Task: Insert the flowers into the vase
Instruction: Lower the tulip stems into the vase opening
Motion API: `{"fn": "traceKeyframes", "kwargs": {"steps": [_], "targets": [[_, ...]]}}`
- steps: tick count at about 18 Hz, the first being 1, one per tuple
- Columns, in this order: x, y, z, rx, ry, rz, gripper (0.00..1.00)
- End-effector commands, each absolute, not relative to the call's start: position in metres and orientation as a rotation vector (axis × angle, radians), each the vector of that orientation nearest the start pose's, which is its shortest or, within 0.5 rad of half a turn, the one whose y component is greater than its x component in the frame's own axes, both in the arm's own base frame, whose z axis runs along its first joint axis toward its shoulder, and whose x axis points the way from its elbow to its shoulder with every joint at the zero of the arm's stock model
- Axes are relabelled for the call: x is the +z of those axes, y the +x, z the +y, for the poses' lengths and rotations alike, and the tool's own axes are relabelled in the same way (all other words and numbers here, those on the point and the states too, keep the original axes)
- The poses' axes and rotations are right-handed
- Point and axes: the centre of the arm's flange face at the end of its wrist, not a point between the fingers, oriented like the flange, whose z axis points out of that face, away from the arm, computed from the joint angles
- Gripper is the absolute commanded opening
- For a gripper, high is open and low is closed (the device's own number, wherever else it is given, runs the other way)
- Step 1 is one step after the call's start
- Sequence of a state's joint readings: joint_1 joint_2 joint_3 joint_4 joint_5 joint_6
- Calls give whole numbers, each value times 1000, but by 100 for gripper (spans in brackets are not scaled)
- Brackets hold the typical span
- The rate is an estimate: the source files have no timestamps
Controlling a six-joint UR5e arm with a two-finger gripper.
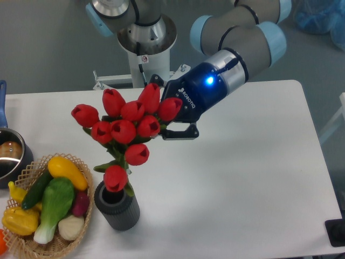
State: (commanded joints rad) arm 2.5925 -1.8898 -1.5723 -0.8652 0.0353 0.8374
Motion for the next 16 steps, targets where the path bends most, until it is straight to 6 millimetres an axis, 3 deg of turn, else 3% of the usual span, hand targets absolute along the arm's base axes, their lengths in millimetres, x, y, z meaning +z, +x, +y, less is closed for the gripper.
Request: {"fn": "traceKeyframes", "kwargs": {"steps": [11,16], "targets": [[449,-390,535,-683,-1636,207,0],[446,-385,541,-693,-1636,216,0]]}}
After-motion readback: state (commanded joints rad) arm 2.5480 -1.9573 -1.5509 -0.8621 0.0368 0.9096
